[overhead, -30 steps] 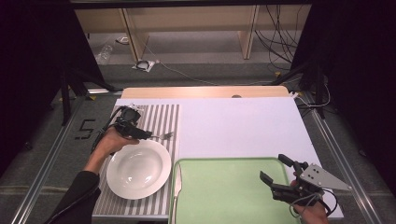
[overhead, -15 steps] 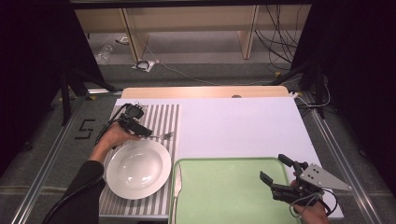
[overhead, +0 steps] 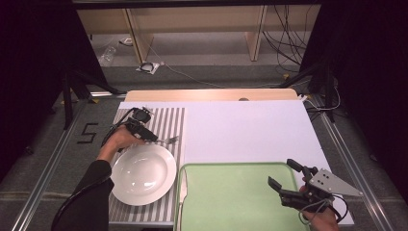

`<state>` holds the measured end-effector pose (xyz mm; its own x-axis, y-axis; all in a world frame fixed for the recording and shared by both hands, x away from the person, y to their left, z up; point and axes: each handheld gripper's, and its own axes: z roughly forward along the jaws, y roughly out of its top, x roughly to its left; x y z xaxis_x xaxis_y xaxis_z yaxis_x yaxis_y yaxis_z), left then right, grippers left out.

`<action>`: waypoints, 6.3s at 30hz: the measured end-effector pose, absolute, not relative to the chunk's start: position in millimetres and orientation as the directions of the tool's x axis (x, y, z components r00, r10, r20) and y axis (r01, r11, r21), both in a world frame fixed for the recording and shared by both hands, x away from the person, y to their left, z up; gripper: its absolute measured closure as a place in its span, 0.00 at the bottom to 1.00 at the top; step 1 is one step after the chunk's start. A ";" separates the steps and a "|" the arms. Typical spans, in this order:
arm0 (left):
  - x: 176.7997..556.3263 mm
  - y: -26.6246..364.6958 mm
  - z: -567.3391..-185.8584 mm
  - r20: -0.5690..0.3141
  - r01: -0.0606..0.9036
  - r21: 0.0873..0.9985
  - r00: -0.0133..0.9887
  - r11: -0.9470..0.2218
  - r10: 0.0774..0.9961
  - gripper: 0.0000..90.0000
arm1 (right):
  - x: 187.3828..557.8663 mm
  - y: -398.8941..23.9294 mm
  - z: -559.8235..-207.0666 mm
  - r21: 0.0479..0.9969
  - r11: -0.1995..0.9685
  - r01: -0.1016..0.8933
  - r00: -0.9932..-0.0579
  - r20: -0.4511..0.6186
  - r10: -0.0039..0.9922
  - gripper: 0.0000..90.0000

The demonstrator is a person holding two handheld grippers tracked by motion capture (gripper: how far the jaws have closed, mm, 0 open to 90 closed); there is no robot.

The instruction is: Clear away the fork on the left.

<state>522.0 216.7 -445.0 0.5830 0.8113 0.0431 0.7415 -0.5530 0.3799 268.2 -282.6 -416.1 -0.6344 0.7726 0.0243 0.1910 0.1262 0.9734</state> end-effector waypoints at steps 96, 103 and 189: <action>527.7 209.5 -438.0 0.151 0.631 0.320 0.702 -0.707 0.695 0.93 | 267.9 -282.3 -416.1 0.974 0.121 0.191 -0.639 0.030 0.768 0.17; 521.5 211.1 -423.2 0.177 0.617 0.350 0.695 -0.705 0.696 0.93 | 267.8 -282.2 -416.1 0.974 0.124 0.192 -0.639 0.028 0.769 0.17; 343.1 108.5 -409.7 -0.244 0.572 0.537 0.809 -0.620 0.535 0.93 | 265.9 -280.9 -414.3 0.976 0.123 0.179 -0.640 0.021 0.768 0.17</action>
